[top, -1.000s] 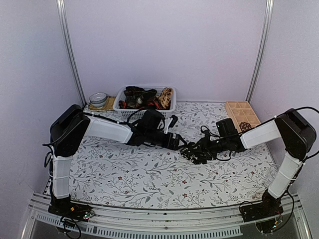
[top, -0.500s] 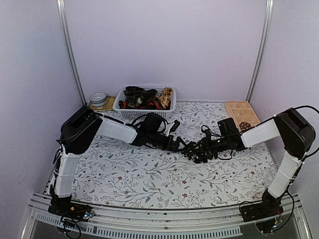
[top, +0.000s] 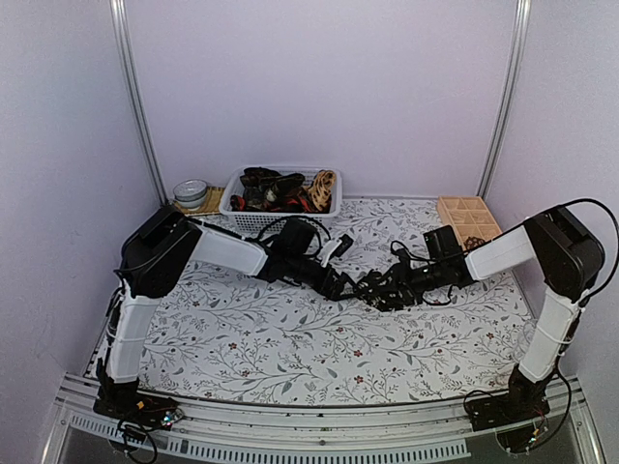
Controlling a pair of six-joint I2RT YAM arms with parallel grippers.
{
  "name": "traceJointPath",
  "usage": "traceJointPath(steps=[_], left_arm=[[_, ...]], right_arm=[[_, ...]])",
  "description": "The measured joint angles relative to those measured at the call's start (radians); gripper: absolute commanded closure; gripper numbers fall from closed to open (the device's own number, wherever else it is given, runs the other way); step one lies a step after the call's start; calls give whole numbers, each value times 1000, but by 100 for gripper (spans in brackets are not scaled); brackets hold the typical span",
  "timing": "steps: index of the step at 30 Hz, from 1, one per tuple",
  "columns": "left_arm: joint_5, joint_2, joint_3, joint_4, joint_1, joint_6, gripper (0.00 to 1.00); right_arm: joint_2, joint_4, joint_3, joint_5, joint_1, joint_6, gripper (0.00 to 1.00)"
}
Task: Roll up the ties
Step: Roll the tie at the center of the board.
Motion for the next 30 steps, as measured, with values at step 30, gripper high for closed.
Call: traceJointPath(steps=[30], left_arm=[[-278,3,164,-179,-87,761,15]], right_arm=[[52,40,13,-93,-37,44,57]])
